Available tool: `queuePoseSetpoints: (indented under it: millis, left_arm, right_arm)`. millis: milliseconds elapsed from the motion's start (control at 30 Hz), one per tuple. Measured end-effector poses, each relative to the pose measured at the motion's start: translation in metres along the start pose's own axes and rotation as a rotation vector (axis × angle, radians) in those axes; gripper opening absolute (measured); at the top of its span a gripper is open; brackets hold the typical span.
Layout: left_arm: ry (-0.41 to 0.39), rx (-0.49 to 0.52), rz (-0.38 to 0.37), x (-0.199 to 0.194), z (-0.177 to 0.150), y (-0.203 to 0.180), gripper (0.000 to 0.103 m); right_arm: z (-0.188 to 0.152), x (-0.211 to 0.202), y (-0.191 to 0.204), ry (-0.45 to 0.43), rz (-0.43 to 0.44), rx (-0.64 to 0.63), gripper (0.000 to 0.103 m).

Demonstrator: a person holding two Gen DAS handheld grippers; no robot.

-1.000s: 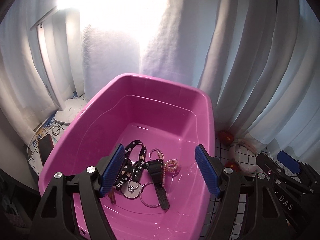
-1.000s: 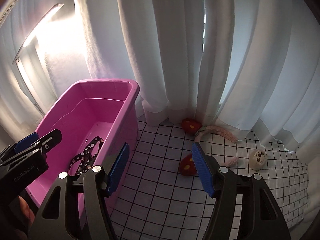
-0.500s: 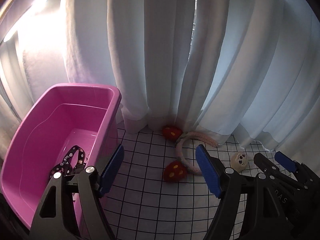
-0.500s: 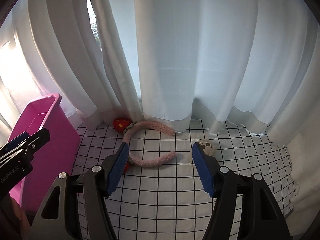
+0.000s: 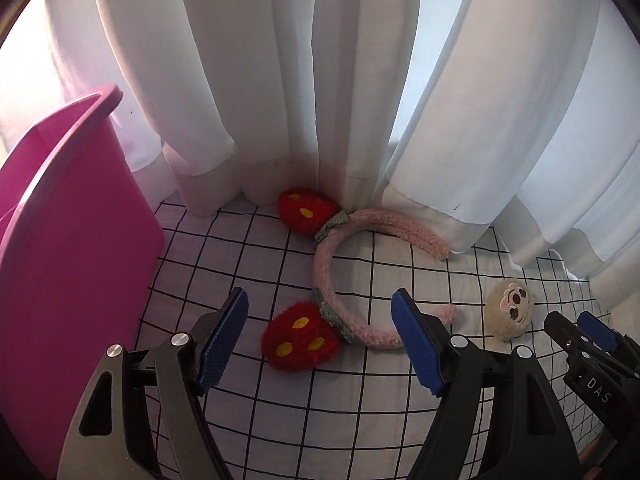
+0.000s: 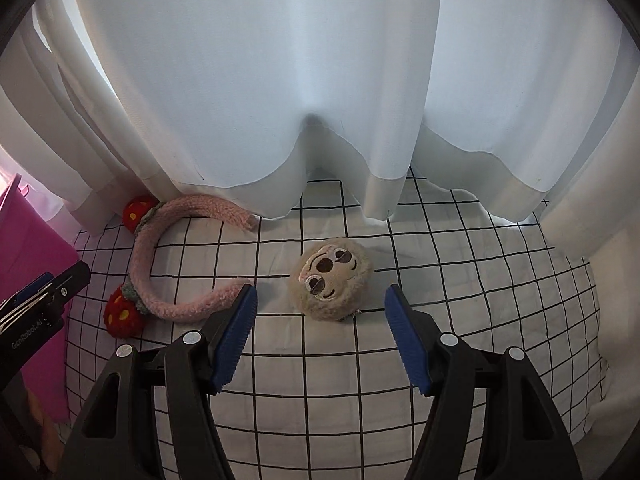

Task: Organize jewelry
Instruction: 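Close the left tool on the pink headband while the right tool grips the sloth purse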

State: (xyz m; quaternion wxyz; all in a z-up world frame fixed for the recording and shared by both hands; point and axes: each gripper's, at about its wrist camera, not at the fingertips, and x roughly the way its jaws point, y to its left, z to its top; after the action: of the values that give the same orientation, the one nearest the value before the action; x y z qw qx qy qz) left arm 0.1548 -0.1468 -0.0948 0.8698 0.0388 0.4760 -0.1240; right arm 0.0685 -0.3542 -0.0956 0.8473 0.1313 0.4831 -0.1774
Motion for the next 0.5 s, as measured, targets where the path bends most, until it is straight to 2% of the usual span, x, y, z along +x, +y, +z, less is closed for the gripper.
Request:
queuePoseSetpoints:
  millis: [233, 500]
  left_arm:
    - [0.054, -0.009, 0.030, 0.041, 0.004, -0.004, 0.073]
    - [0.095, -0.012, 0.048, 0.070, 0.009, -0.009, 0.073]
  right_arm:
    - [0.005, 0.043, -0.010, 0.059, 0.019, 0.012, 0.063]
    - [0.012, 0.067, -0.010, 0.088, 0.024, 0.012, 0.063]
